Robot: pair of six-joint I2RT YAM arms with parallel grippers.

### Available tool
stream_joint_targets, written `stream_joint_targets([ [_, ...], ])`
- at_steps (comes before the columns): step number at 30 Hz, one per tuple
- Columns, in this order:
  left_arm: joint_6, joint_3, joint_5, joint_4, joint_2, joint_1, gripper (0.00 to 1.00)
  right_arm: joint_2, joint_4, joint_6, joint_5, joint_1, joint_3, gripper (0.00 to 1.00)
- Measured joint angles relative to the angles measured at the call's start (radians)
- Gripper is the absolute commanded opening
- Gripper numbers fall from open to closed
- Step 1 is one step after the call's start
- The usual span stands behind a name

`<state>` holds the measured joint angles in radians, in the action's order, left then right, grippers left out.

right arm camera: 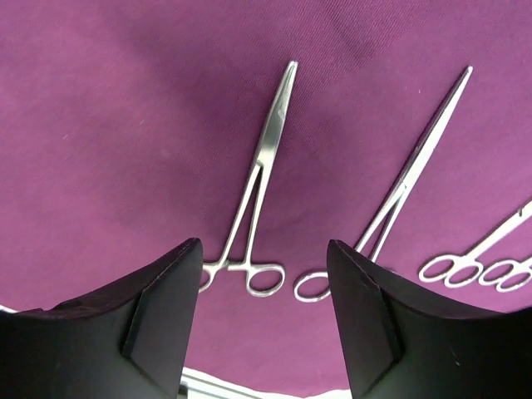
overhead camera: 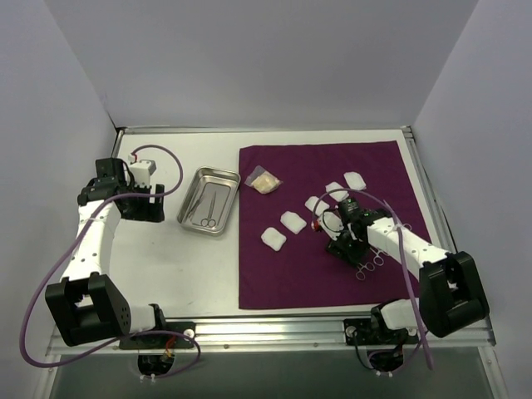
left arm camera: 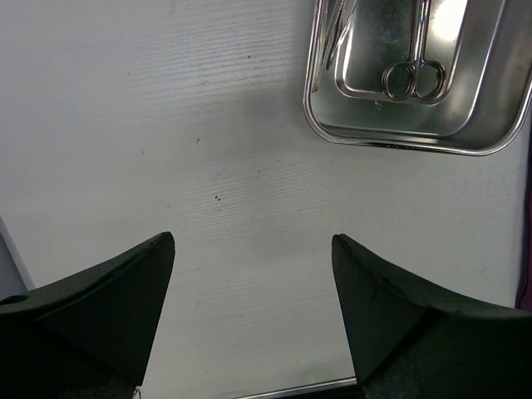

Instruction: Prepare the surgical pack

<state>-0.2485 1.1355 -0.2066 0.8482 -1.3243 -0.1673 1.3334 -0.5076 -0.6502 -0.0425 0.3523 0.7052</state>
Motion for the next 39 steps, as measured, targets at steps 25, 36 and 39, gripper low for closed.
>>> stream_joint_targets([
  [25,-0.003,0.0,0.001,0.0,-0.006,0.0,0.86,0.16,-0.005,-0.04,-0.014,0.012,0.047,0.46],
  [36,-0.003,0.0,0.001,0.0,-0.006,0.0,0.86,0.184,-0.012,-0.041,-0.008,0.024,0.058,0.38],
  [39,-0.003,0.0,0.001,0.0,-0.006,0.0,0.86,0.213,-0.031,-0.056,-0.014,0.023,0.082,0.36],
])
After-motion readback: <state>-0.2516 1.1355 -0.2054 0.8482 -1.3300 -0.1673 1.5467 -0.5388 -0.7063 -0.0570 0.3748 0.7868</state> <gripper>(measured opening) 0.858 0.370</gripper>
